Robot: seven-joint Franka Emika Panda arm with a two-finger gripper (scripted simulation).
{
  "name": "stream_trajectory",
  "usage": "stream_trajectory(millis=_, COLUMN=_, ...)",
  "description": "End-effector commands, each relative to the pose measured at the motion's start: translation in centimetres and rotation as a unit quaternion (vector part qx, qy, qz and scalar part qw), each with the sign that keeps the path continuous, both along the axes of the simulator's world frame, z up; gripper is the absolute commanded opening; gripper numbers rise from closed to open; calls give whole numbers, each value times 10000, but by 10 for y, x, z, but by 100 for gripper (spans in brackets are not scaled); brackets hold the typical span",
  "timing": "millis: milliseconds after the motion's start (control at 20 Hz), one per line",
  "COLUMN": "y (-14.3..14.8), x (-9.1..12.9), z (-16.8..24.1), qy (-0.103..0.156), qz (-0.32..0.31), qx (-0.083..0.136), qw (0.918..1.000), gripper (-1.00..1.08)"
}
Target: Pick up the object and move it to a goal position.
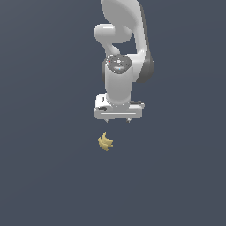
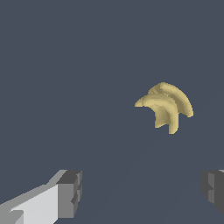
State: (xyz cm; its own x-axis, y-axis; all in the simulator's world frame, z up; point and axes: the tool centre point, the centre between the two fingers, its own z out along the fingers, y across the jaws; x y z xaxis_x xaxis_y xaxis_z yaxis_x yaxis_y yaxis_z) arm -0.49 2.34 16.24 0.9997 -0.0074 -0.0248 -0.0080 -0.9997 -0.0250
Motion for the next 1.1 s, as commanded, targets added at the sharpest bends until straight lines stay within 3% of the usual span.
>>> stream_trajectory(millis=0, y=0, x=0, z=0, qy=0, qz=0, qx=0, qw=10000, gripper=100)
stream_trajectory(millis=450, y=15, x=11, z=14, qy=-210, qz=106, qx=-81, qw=9997, gripper=100)
stream_trajectory(millis=1050, y=9, x=15, z=8, qy=-200, qz=375, qx=-88, qw=9991, gripper=100)
